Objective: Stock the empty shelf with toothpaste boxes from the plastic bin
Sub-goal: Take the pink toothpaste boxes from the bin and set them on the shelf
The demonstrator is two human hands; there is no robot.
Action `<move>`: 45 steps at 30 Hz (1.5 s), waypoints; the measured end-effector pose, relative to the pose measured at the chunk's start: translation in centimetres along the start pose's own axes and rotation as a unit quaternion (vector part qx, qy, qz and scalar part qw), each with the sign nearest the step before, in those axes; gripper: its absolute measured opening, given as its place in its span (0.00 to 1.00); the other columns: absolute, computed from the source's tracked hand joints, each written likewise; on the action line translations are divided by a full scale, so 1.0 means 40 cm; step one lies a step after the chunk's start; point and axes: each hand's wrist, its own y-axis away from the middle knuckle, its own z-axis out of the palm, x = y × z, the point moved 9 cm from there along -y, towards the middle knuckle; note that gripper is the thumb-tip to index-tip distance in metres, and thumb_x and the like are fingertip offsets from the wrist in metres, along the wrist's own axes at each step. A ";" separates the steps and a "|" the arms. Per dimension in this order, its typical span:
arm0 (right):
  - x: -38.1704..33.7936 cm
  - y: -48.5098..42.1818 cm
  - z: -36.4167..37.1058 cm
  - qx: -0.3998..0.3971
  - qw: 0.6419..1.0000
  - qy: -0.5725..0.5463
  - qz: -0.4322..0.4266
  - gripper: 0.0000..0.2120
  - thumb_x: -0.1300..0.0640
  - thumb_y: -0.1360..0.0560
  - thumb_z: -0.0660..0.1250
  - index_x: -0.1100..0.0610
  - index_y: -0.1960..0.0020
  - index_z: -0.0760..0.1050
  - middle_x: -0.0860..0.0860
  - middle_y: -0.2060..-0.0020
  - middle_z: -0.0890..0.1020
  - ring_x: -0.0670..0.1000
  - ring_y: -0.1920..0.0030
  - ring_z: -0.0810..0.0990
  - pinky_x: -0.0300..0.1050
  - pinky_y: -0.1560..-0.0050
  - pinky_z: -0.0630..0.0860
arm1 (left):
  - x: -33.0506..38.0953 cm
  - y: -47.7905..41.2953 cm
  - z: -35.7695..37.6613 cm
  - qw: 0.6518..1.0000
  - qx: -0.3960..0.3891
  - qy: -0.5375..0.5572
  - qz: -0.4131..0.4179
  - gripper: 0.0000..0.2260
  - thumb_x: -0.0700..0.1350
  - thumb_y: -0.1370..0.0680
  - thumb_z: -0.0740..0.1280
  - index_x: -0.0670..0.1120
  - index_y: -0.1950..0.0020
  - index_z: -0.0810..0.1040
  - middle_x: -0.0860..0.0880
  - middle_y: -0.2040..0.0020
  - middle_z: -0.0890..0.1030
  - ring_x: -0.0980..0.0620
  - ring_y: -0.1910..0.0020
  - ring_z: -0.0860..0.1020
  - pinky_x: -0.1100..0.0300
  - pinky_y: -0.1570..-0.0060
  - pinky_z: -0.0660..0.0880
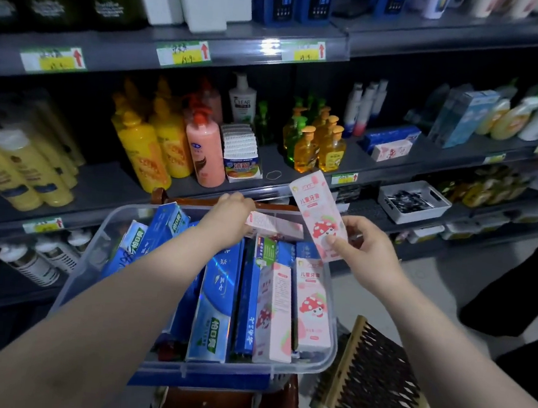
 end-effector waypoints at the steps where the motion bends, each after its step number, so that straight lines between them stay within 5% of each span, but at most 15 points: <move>1: -0.004 0.001 -0.001 0.000 1.000 -0.003 -0.001 0.10 0.55 0.26 0.70 0.48 0.46 0.73 0.48 0.51 0.81 0.48 0.52 0.80 0.45 0.55 0.78 | 0.002 0.007 -0.014 1.000 0.007 0.024 0.008 0.17 0.43 0.24 0.67 0.43 0.36 0.71 0.42 0.40 0.73 0.42 0.39 0.70 0.54 0.40 0.67; 5: -0.040 -0.003 -0.002 0.010 1.000 -0.012 -0.011 0.09 0.54 0.26 0.70 0.48 0.47 0.73 0.46 0.52 0.81 0.47 0.53 0.79 0.43 0.58 0.76 | -0.003 0.067 -0.143 0.972 0.123 0.201 0.007 0.17 0.43 0.23 0.67 0.44 0.36 0.70 0.47 0.41 0.75 0.49 0.41 0.73 0.61 0.46 0.66; 12: -0.166 -0.004 0.114 -0.042 0.995 -0.081 -0.033 0.11 0.54 0.26 0.70 0.51 0.44 0.74 0.44 0.54 0.80 0.45 0.55 0.79 0.40 0.60 0.76 | -0.172 0.263 -0.238 0.807 0.222 0.524 -0.156 0.17 0.47 0.27 0.72 0.56 0.42 0.69 0.47 0.54 0.83 0.47 0.51 0.82 0.44 0.48 0.78; 15: -0.234 0.020 0.207 -0.096 0.988 -0.108 -0.054 0.10 0.52 0.26 0.70 0.48 0.47 0.75 0.47 0.52 0.82 0.49 0.52 0.81 0.48 0.53 0.80 | -0.241 0.367 -0.271 0.770 0.235 0.560 -0.198 0.19 0.44 0.25 0.71 0.46 0.37 0.70 0.45 0.54 0.83 0.51 0.57 0.82 0.58 0.62 0.79; 17: -0.296 0.052 0.279 -0.138 0.980 -0.118 -0.081 0.10 0.53 0.26 0.70 0.48 0.46 0.74 0.49 0.50 0.82 0.49 0.53 0.80 0.45 0.53 0.78 | -0.288 0.451 -0.302 0.747 0.251 0.576 -0.216 0.19 0.40 0.25 0.70 0.41 0.36 0.70 0.44 0.54 0.82 0.54 0.62 0.81 0.63 0.67 0.77; 23: -0.499 0.235 0.539 -0.283 0.937 -0.148 -0.142 0.11 0.55 0.25 0.69 0.46 0.45 0.72 0.53 0.50 0.79 0.54 0.53 0.80 0.54 0.47 0.79 | -0.418 0.803 -0.416 0.718 0.317 0.576 -0.227 0.10 0.33 0.26 0.69 0.42 0.46 0.75 0.45 0.55 0.83 0.52 0.59 0.81 0.63 0.60 0.78; 27: -0.648 0.424 0.713 -0.357 0.902 -0.177 -0.168 0.10 0.61 0.25 0.69 0.50 0.48 0.72 0.54 0.56 0.78 0.51 0.59 0.78 0.38 0.59 0.78 | -0.507 1.102 -0.466 0.700 0.371 0.549 -0.267 0.09 0.33 0.25 0.68 0.46 0.51 0.77 0.49 0.57 0.83 0.52 0.58 0.80 0.60 0.57 0.77; 31: -0.794 0.665 0.899 -0.438 0.856 -0.195 -0.194 0.12 0.68 0.27 0.69 0.55 0.49 0.72 0.50 0.62 0.80 0.46 0.66 0.78 0.35 0.66 0.73 | -0.596 1.446 -0.497 0.681 0.420 0.506 -0.323 0.11 0.34 0.24 0.67 0.45 0.44 0.76 0.49 0.52 0.81 0.55 0.58 0.80 0.61 0.58 0.77; 34: -0.894 0.870 1.030 -0.489 0.821 -0.194 -0.220 0.12 0.69 0.28 0.69 0.55 0.50 0.73 0.52 0.62 0.80 0.46 0.66 0.77 0.39 0.63 0.75 | -0.641 1.719 -0.513 0.664 0.462 0.466 -0.359 0.17 0.36 0.24 0.68 0.44 0.37 0.72 0.47 0.49 0.82 0.52 0.52 0.82 0.57 0.52 0.79; 45: -1.142 1.558 1.378 -0.641 0.683 -0.187 -0.296 0.17 0.64 0.27 0.70 0.53 0.41 0.72 0.51 0.58 0.83 0.52 0.58 0.80 0.49 0.52 0.77 | -0.626 2.543 -0.560 0.553 0.617 0.305 -0.469 0.09 0.37 0.25 0.70 0.47 0.47 0.77 0.48 0.54 0.81 0.51 0.55 0.81 0.57 0.52 0.80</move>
